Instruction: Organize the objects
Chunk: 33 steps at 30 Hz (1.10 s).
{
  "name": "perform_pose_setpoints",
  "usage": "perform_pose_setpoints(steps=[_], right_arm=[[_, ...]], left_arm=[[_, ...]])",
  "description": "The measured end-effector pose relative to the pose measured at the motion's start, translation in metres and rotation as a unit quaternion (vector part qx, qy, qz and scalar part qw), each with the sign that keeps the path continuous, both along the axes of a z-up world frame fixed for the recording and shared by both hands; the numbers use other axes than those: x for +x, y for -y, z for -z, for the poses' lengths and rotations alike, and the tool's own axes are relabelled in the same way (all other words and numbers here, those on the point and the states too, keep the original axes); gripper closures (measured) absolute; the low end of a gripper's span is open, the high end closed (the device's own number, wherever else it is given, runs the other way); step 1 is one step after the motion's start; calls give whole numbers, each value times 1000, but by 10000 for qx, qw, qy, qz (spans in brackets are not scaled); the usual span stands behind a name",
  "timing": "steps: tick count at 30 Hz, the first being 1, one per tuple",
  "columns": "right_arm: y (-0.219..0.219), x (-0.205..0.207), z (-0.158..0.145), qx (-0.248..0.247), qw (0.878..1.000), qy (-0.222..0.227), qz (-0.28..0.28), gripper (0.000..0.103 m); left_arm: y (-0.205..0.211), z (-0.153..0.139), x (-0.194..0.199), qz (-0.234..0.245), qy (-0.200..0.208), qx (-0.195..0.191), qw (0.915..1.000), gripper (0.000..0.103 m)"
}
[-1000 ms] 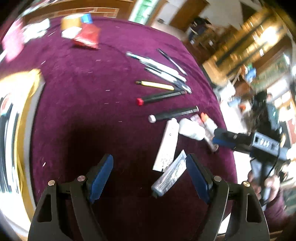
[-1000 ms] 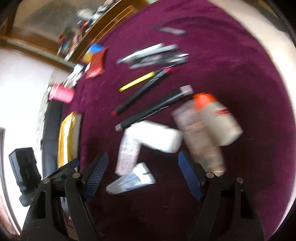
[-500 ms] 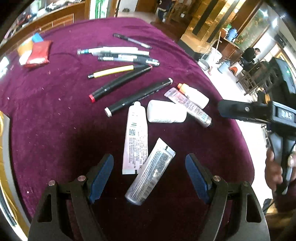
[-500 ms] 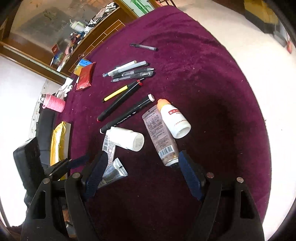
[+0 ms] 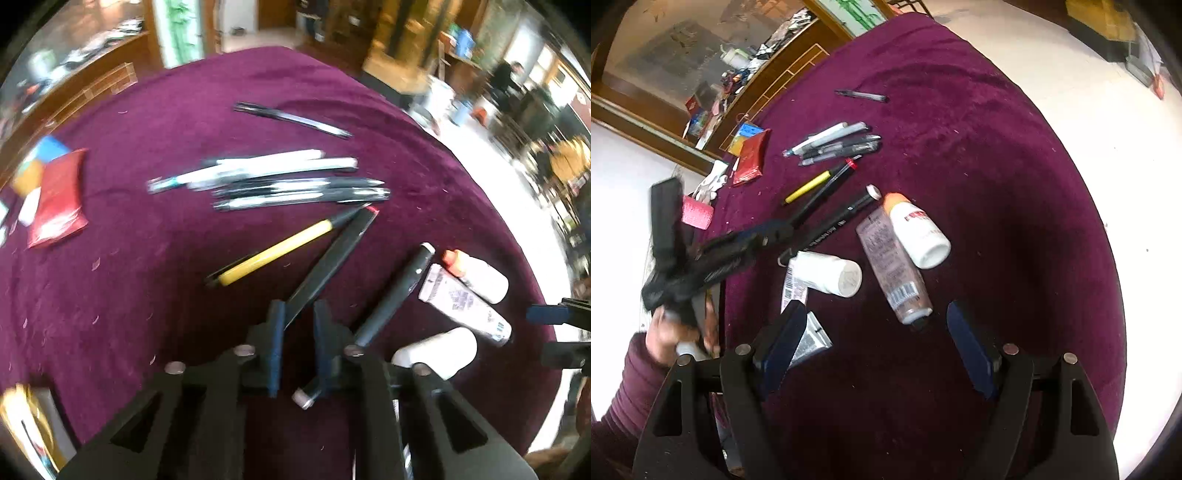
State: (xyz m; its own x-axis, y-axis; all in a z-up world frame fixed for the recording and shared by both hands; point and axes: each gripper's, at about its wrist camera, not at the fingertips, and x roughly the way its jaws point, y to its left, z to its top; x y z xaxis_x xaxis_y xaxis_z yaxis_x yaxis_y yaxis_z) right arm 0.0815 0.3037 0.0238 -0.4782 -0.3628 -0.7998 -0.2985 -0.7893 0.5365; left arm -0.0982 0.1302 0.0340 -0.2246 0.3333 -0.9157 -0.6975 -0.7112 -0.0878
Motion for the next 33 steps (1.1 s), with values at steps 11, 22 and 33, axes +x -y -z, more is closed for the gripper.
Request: perform_pose_setpoints(steps=[11,22,33], right_arm=[[-9,4,-6,29,9998,-39,199,23],[24,-29,-19,221,9992,-130,-302,23],[74,-123,-8,1099,9865,63,-1209,24]], left_arm=[[-48,14,12,859,-92,-383,9955,90],[36,-16,14,-440,482,875,9940,103],[111,-28,45,-1024,526,1063,9876,89]])
